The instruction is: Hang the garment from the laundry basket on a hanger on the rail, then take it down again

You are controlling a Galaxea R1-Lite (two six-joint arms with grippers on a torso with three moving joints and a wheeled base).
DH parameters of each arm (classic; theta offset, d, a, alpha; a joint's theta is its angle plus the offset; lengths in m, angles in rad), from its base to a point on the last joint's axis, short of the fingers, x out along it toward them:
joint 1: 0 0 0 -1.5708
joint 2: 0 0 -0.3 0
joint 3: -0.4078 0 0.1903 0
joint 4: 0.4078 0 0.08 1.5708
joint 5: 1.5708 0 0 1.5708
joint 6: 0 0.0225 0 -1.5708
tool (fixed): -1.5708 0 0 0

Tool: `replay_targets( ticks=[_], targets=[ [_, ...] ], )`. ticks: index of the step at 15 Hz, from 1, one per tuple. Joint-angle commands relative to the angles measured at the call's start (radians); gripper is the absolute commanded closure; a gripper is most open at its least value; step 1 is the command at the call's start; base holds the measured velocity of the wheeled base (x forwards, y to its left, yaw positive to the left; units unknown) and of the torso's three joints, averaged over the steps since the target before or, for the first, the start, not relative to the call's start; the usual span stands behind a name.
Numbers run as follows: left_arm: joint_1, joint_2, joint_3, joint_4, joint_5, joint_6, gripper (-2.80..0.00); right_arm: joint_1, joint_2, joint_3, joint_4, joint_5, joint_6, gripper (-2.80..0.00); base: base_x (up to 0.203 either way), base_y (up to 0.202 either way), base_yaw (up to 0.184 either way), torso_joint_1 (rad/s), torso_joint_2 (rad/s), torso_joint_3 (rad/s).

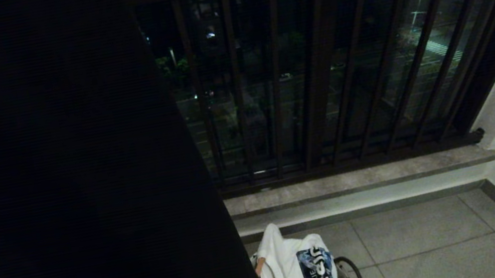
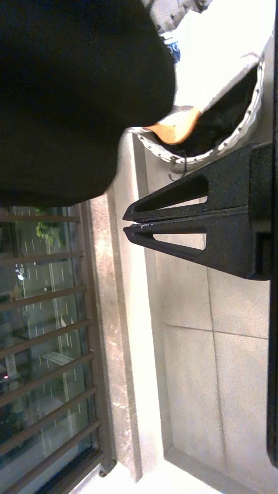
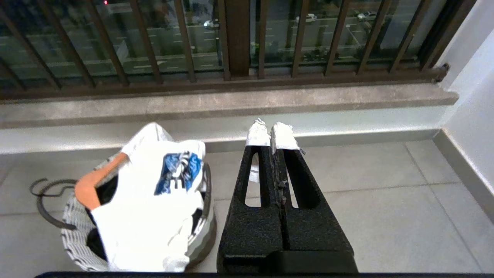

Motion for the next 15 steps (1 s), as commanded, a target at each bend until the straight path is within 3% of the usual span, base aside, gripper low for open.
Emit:
replay_targets(
  ticks=[1,15],
  targets=[
    [0.0,-0.002,0.003,0.0,-0.001,0.0,0.0,0.0,0.0,0.0,-0.001,0.0,0.0,0.0,0.0,0.0,0.0,-0.14,0.5,0.357],
    [0.0,-0.002,0.003,0.0,0.001,0.0,0.0,0.0,0.0,0.0,-0.001,0.0,0.0,0.0,0.0,0.0,0.0,-0.056,0.46,0.395]
  ],
)
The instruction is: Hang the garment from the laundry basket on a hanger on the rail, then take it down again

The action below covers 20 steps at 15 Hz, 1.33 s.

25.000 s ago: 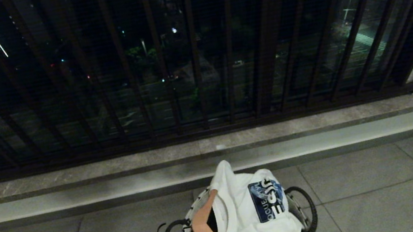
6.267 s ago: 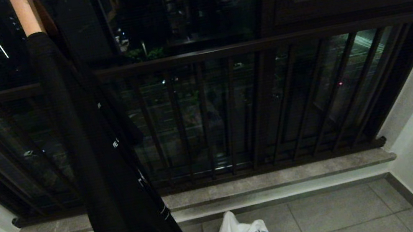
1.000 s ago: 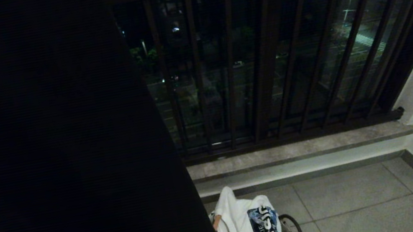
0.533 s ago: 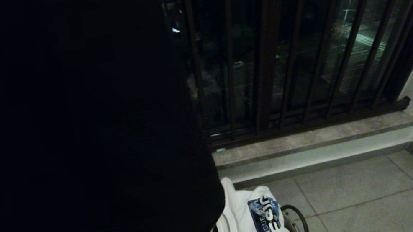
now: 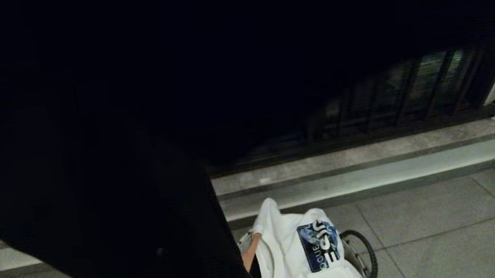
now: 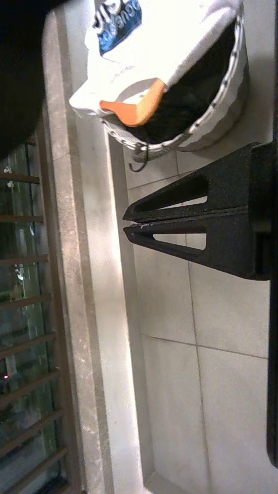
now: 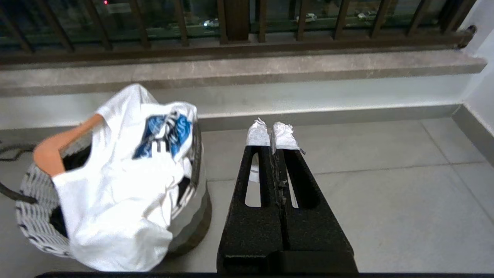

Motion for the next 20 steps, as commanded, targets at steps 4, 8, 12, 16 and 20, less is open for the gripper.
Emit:
replay_targets(
  ticks=[4,8,12,16,20],
  targets=[
    [0.0,-0.002,0.003,0.0,-0.001,0.0,0.0,0.0,0.0,0.0,0.0,0.0,0.0,0.0,0.0,0.0,0.0,0.013,0.22,0.273],
    [0.0,-0.002,0.003,0.0,-0.001,0.0,0.0,0.0,0.0,0.0,0.0,0.0,0.0,0.0,0.0,0.0,0.0,0.032,0.05,0.055],
    [0.0,-0.002,0.003,0.0,-0.001,0.0,0.0,0.0,0.0,0.0,-0.002,0.0,0.0,0.0,0.0,0.0,0.0,0.023,0.04,0.043],
    [0.0,-0.002,0.003,0.0,-0.001,0.0,0.0,0.0,0.0,0.0,0.0,0.0,0.0,0.0,0.0,0.0,0.0,0.0,0.0,0.0],
    [0.0,-0.002,0.003,0.0,0.0,0.0,0.0,0.0,0.0,0.0,-0.001,0.0,0.0,0.0,0.0,0.0,0.0,0.0,0.0,0.0]
  ],
)
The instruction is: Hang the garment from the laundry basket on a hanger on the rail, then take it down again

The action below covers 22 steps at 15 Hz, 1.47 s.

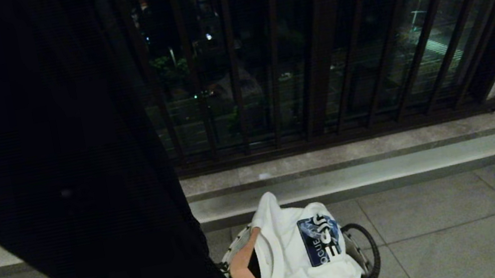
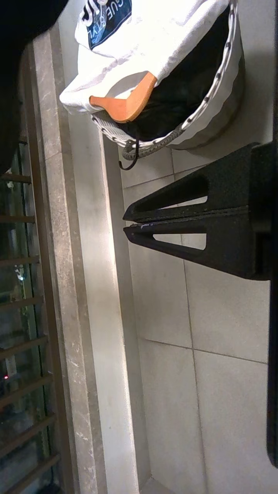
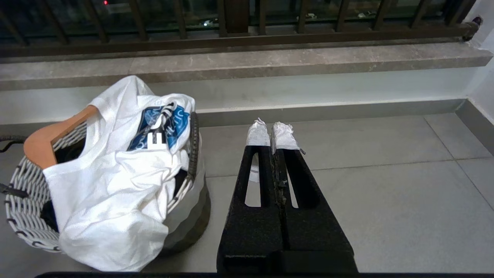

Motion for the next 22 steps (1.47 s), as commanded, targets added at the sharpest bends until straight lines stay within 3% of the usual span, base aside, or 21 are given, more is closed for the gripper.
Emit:
replay_targets(
  ticks=[1,8,22],
  targets=[
    [0.0,-0.002,0.003,-0.002,0.001,0.001,0.0,0.0,0.0,0.0,0.0,0.0,0.0,0.0,0.0,0.0,0.0,0.0,0.0,0.0],
    [0.0,-0.002,0.003,-0.002,0.001,-0.008,0.0,0.0,0.0,0.0,0.0,0.0,0.0,0.0,0.0,0.0,0.0,0.0,0.0,-0.02],
    [0.0,-0.002,0.003,-0.002,0.002,-0.009,0.0,0.0,0.0,0.0,0.0,0.0,0.0,0.0,0.0,0.0,0.0,0.002,0.0,-0.19]
  ],
)
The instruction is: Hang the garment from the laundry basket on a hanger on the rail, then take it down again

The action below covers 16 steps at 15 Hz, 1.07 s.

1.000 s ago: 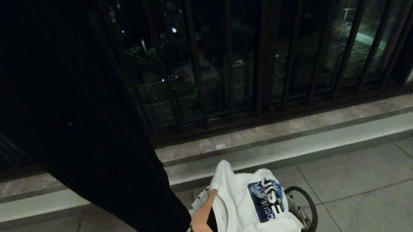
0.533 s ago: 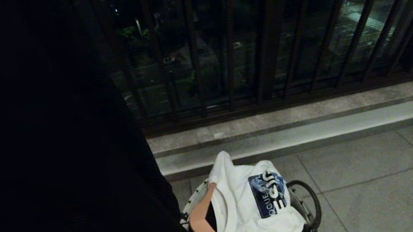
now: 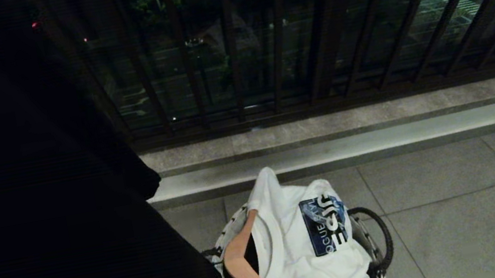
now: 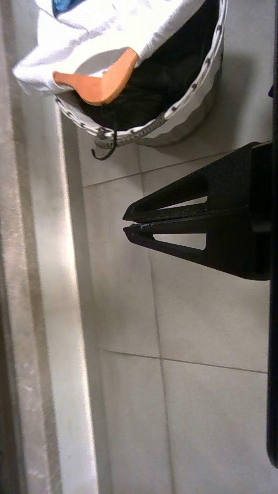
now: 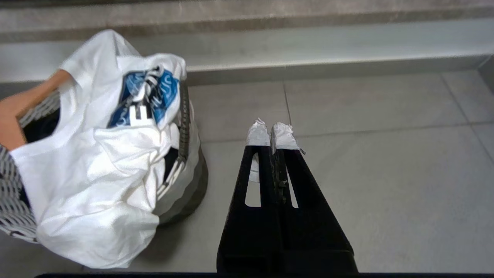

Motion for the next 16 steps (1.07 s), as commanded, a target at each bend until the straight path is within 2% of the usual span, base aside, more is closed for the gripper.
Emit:
replay_targets(
  ticks=[1,11,16],
  targets=[
    [0.0,-0.002,0.003,0.0,0.0,0.0,0.0,0.0,0.0,0.0,0.0,0.0,0.0,0.0,0.0,0.0,0.0,0.005,0.0,-0.198],
    [0.0,-0.002,0.003,0.0,0.0,0.0,0.0,0.0,0.0,0.0,-0.001,0.0,-0.001,0.0,0.0,0.0,0.0,0.004,0.0,-0.196],
    [0.0,-0.002,0.003,0.0,0.0,0.0,0.0,0.0,0.0,0.0,-0.001,0.0,-0.001,0.0,0.0,0.0,0.0,0.001,0.0,-0.05]
  ],
)
